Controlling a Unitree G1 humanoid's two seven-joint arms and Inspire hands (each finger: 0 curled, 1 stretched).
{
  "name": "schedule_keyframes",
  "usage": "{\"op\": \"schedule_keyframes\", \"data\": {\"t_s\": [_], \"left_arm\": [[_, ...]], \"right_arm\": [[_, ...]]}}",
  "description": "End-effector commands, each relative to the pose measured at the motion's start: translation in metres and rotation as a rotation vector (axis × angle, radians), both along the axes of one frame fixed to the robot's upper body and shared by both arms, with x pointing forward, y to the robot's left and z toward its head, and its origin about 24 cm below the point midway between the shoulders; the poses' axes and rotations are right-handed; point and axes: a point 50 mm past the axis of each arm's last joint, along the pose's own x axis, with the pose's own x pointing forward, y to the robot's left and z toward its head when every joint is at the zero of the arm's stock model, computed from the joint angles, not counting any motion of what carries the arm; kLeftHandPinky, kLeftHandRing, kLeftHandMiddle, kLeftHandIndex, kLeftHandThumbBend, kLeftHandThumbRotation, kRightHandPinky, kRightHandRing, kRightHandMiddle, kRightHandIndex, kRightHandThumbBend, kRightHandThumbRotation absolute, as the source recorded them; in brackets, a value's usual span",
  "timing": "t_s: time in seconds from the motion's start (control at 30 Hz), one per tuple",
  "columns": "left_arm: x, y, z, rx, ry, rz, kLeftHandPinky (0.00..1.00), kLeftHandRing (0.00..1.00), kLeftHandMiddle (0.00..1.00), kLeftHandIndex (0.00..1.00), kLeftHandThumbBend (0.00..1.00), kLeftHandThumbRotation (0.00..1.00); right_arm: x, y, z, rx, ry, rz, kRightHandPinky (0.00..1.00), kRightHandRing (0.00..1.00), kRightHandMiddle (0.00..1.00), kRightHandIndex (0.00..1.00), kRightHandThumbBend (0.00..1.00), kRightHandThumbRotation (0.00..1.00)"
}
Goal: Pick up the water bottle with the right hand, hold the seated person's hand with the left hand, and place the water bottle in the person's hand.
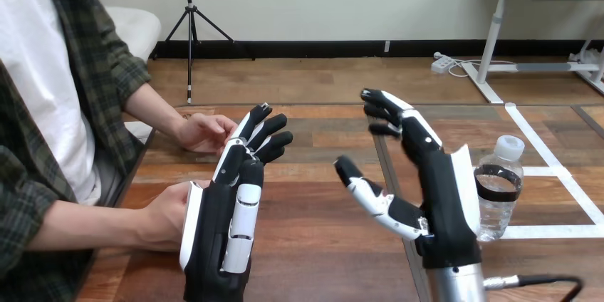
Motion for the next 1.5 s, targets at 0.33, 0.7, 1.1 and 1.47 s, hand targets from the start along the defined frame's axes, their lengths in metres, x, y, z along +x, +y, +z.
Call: {"op": "schedule_keyframes", "data": {"t_s": [0.33, 0.7, 1.1, 1.47], "left_arm": [[0.008, -0.008, 0.015, -0.043, -0.069, -0.004, 0.82, 0.81, 0.85, 0.89, 0.54, 1.0], [0.008, -0.009, 0.014, -0.045, -0.068, -0.008, 0.83, 0.82, 0.85, 0.89, 0.54, 1.0], [0.009, -0.01, 0.014, -0.044, -0.068, -0.008, 0.83, 0.82, 0.85, 0.88, 0.54, 1.0], [0.01, -0.01, 0.014, -0.044, -0.069, -0.019, 0.83, 0.82, 0.85, 0.89, 0.53, 1.0]], "right_arm": [[0.026, -0.02, 0.037, -0.257, -0.298, -0.189, 0.79, 0.83, 0.84, 0.8, 0.61, 0.13], [0.033, -0.036, 0.043, -0.349, -0.324, -0.308, 0.83, 0.87, 0.87, 0.81, 0.63, 0.16], [0.037, -0.052, 0.051, -0.405, -0.335, -0.387, 0.91, 0.92, 0.89, 0.82, 0.63, 0.22], [0.038, -0.06, 0.06, -0.406, -0.339, -0.445, 0.98, 0.94, 0.89, 0.81, 0.65, 0.2]]}}
